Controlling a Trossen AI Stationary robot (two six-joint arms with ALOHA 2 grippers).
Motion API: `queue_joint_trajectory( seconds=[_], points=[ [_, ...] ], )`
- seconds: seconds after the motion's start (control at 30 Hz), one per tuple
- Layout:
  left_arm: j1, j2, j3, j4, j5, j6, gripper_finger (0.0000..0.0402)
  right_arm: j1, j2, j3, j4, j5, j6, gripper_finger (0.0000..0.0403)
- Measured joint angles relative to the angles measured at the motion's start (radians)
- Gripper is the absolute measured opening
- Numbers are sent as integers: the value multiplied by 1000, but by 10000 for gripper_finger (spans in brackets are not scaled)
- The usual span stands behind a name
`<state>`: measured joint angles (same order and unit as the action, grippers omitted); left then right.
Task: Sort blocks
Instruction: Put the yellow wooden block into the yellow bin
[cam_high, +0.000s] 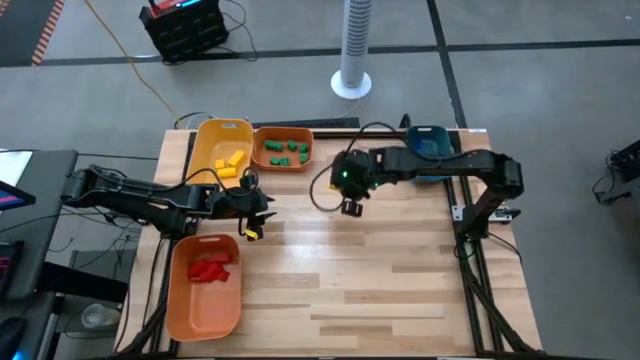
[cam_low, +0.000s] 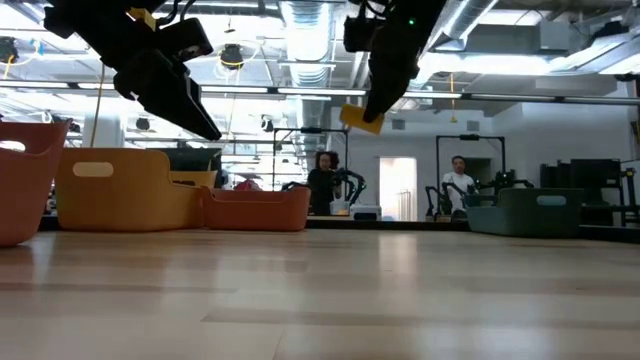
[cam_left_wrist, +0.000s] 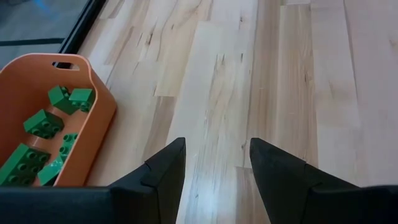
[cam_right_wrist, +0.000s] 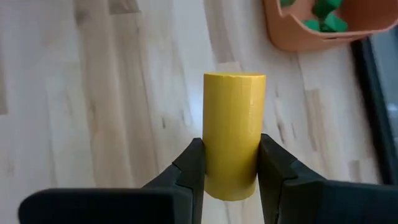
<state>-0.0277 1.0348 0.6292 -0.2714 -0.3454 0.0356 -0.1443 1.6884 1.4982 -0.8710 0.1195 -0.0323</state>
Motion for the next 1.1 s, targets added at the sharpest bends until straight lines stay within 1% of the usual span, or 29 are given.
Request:
queue_joint_trajectory(
  seconds=[0.07, 0.13, 0.27, 0.33, 0.5, 0.63, 0.7, 0.83, 0.97, 1.1],
  points=[
    [0, 0, 0, 0, 0, -4, 173, 34, 2, -9, 13, 59, 6, 103],
    [0, 0, 0, 0, 0, -6, 173, 65, -9, -51, 85, 97, 1, 103],
    [0, 0, 0, 3, 0, -6, 173, 100, -46, -137, 228, 99, -2, 103],
    [0, 0, 0, 33, 0, -6, 173, 113, -54, -168, 281, 100, -12, 103],
    [0, 16, -40, 279, 0, 62, 173, 156, -52, -229, 391, 148, -51, 103],
    [0, 68, -46, 410, 1, 94, 178, 179, -49, -252, 500, 176, -110, 103],
    [0, 106, -46, 487, 19, 102, 189, 183, -49, -260, 564, 177, -133, 103],
    [0, 189, -47, 641, 35, 132, 220, 181, -49, -261, 619, 173, -165, 103],
    [0, 247, -47, 751, 30, 141, 249, 184, -49, -261, 626, 171, -179, 103],
    [0, 280, -47, 843, 29, 171, 258, 189, -48, -261, 627, 170, -179, 103]
  ],
)
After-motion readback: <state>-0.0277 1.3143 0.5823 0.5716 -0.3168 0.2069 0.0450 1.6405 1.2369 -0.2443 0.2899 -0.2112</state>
